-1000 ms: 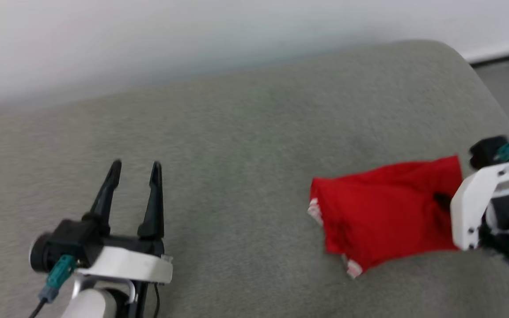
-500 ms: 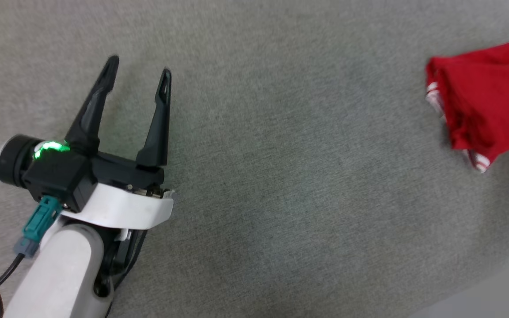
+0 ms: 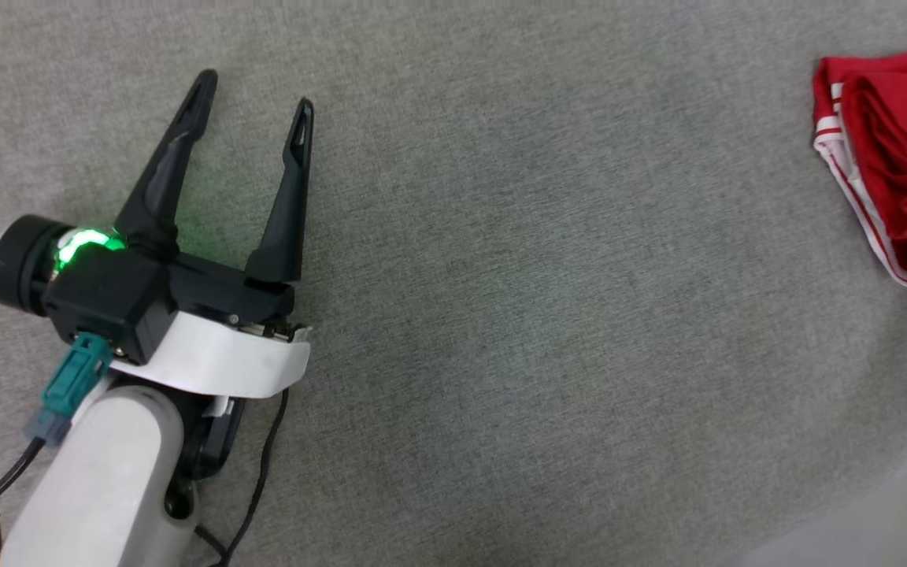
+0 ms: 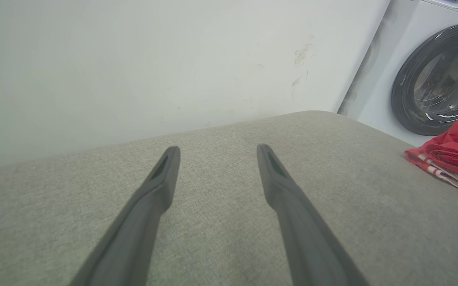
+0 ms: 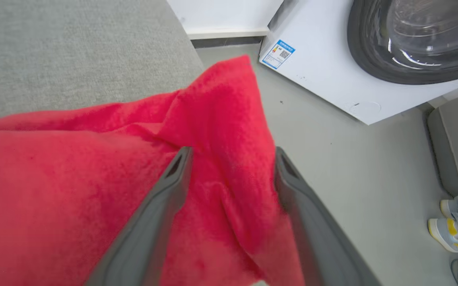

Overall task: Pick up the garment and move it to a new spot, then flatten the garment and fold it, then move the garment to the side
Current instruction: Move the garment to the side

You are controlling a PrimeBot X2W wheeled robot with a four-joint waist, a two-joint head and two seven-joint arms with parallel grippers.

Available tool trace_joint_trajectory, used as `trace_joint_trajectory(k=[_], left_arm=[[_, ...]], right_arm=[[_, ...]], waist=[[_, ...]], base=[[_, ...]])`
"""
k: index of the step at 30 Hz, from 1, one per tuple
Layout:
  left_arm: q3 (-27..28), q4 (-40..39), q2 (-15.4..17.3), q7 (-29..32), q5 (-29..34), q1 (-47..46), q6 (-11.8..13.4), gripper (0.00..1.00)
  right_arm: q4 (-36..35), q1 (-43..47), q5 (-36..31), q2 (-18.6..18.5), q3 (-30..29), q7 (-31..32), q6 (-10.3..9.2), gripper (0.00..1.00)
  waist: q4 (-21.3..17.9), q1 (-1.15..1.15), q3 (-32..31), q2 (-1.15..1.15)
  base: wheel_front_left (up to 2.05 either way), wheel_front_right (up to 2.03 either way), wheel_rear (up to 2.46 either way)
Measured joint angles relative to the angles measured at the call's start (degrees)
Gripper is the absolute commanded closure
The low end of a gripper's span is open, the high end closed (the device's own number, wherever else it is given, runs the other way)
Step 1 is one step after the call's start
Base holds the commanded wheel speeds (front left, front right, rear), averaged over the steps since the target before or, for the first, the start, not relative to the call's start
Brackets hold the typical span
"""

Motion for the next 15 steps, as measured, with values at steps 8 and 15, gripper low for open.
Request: trace_joint_trajectory(k=[8,15], left_arm=[[-0.2,5.2,-2.5,-4.0,-2.7,5.1,0.9,0.00],[0.0,9.6,-5.0,-6.7,-5.7,12.3,2.4,0.00]], right_arm=[[-4.7,5.5,-2.4,1.6,3.0,-9.0,0.00,0.00],[-15.8,16.8,0.2,5.6,8.3,-11.1,0.00,0.00]], waist=[[0.5,-0.01,-7.5,0.00],[2.9,-0.01,-15.9,0.00]], base=[[0.00,0.00,0.00],[0.00,0.00,0.00]])
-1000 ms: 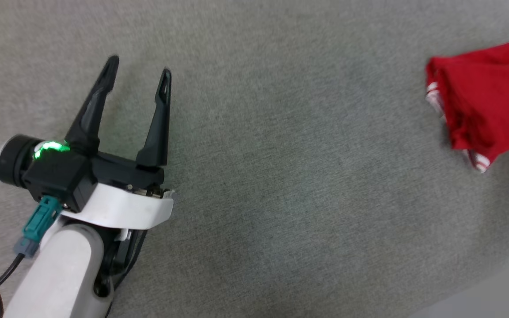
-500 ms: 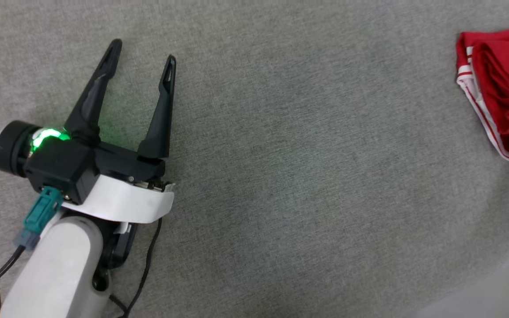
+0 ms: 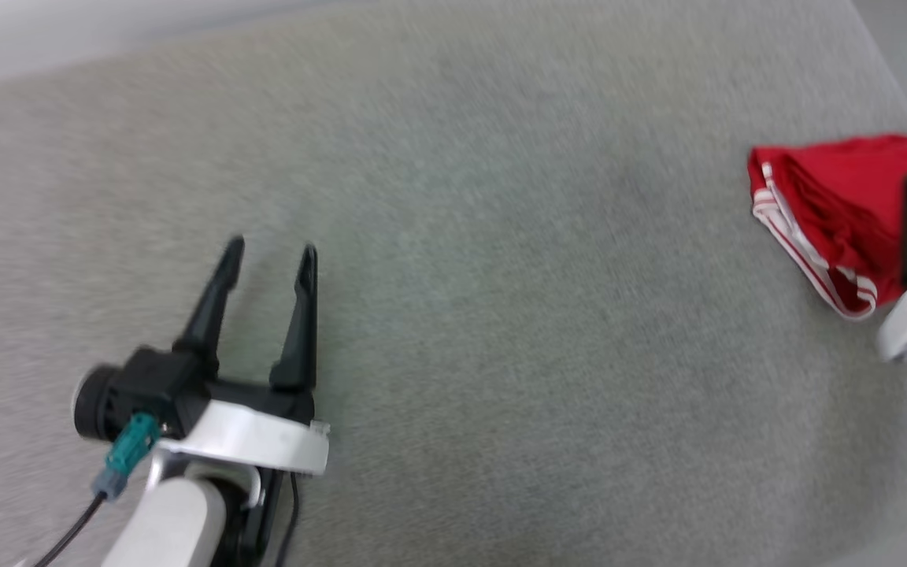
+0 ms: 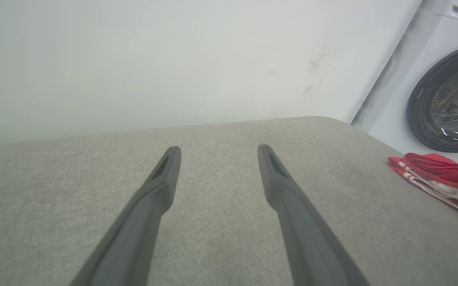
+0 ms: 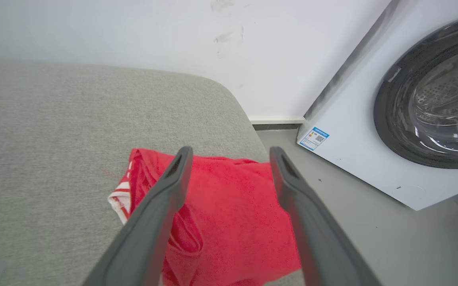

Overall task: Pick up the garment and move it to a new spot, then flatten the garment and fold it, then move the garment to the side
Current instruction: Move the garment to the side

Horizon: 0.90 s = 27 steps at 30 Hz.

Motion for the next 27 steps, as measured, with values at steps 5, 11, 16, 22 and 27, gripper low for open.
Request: trace_joint_trajectory(k=[5,11,16,22,27], left_arm=[[0.6,2.4,-1.3,-1.2,-1.5,4.2,0.9,0.00],[1.3,4.7,-1.9,-2.0,-2.2,6.8,1.6,0.00],[2.6,6.1,-2.0,-2.5,-2.4,8.5,2.4,0.00],[4.0,5.7,-1.3,-2.8,-2.3,12.2,3.6,0.00],[3.3,5.1,-0.4,-2.4,-2.3,15.8,3.4,0.00]], right_arm=[[-8.0,7.8,2.1,2.6,4.4,0.4,0.00,0.00],[-17.7,15.8,3.5,6.0,8.9,1.2,0.00,0.00],[-24.4,21.5,4.2,8.3,10.1,2.4,0.01,0.00],[-30.1,27.9,5.4,9.5,9.1,4.4,0.00,0.00],[-33.0,34.0,5.9,10.4,7.7,6.0,0.00,0.00]], waist=[[3.3,0.00,-5.3,0.00],[8.8,-0.01,-10.2,0.00],[13.4,-0.01,-13.7,0.00],[17.3,-0.01,-18.0,0.00],[18.9,-0.01,-21.6,0.00]], base=[[0.00,0.00,0.00],[0.00,0.00,0.00],[0.00,0.00,0.00],[0.00,0.00,0.00],[0.00,0.00,0.00]])
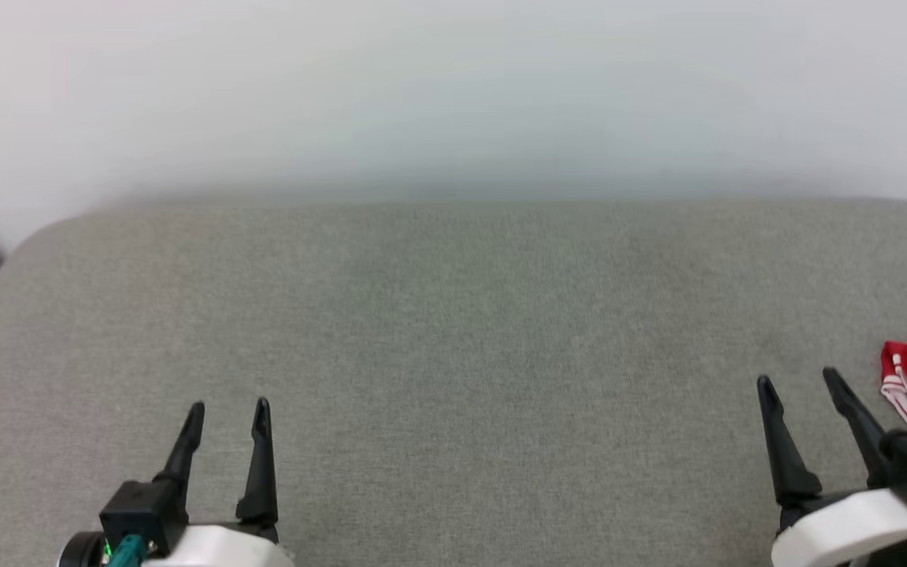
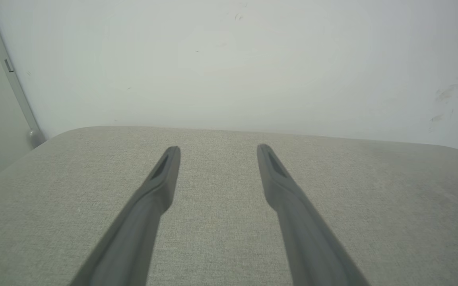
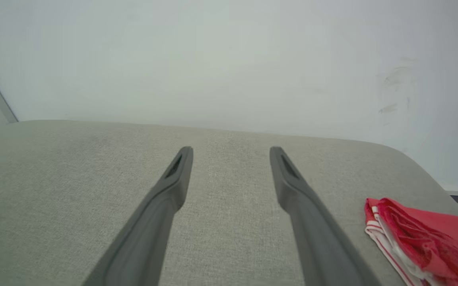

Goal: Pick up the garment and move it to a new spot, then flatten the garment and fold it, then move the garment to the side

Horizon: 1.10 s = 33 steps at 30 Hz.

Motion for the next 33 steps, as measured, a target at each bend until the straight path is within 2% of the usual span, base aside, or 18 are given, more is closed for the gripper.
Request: trace_joint_trajectory(k=[10,31,32,33], left_arm=[[-1.4,-0.4,-0.1,0.5,-1.1,2.9,-0.4,0.00],[-2.0,0.7,-0.1,0.5,-1.6,2.8,-0.7,0.00],[-2.0,0.9,-0.2,0.5,-1.6,2.8,-0.7,1.00],[-2.1,1.4,-0.4,0.6,-1.6,3.0,-0.7,1.00]], right_arm=[[-2.5,4.6,0.3,1.2,-0.6,1.5,0.00,0.00],[-2.3,4.6,0.8,1.4,0.6,1.0,0.00,0.00],[-2.0,4.6,0.9,1.4,0.6,1.0,0.00,1.00],[-1.5,4.8,0.9,1.5,0.7,1.0,0.00,1.00]], waist=[[0.1,0.00,-3.3,0.00],[0.3,0.01,-3.3,0.00],[0.3,0.02,-3.3,0.00],[0.3,0.02,-3.3,0.00]], base=[[0.00,0.00,0.00],[0.00,0.00,0.00],[0.00,0.00,0.00],[0.00,0.00,0.00]])
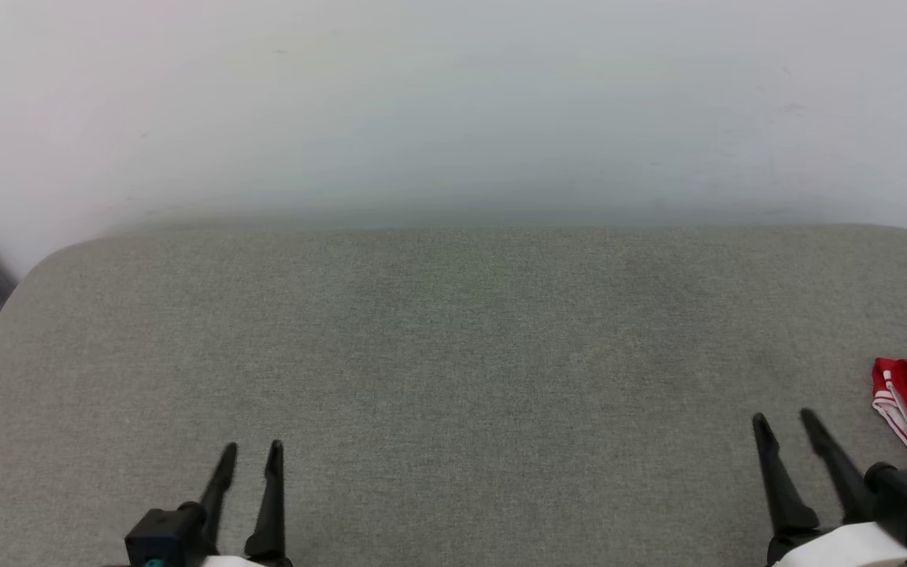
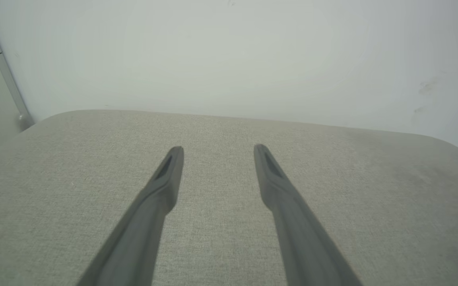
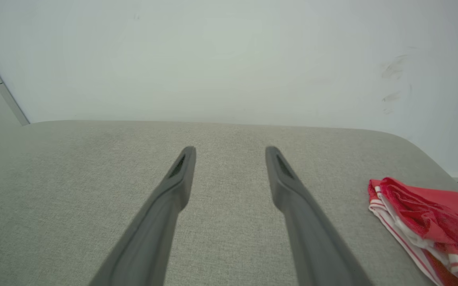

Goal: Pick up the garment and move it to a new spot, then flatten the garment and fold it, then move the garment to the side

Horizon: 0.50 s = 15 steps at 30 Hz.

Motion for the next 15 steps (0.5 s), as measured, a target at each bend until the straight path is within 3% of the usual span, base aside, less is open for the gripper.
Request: trace_joint_trajectory(k=[4,15], left_arm=[[-0.2,1.3,-0.9,0.2,-0.5,0.7,0.0,1.00],[2.7,3.0,-2.6,2.8,-10.3,-0.1,-2.7,1.00]], right_arm=[[1.6,0.2,0.7,0.1,0.1,0.0,0.00,1.00],[4.7,-0.6,13.5,0.0,0.2,0.2,0.00,1.00]], waist=[[0.0,0.00,0.0,0.00],[-0.1,0.00,0.3,0.00]], base=[[0.00,0.00,0.00],[0.00,0.00,0.00]])
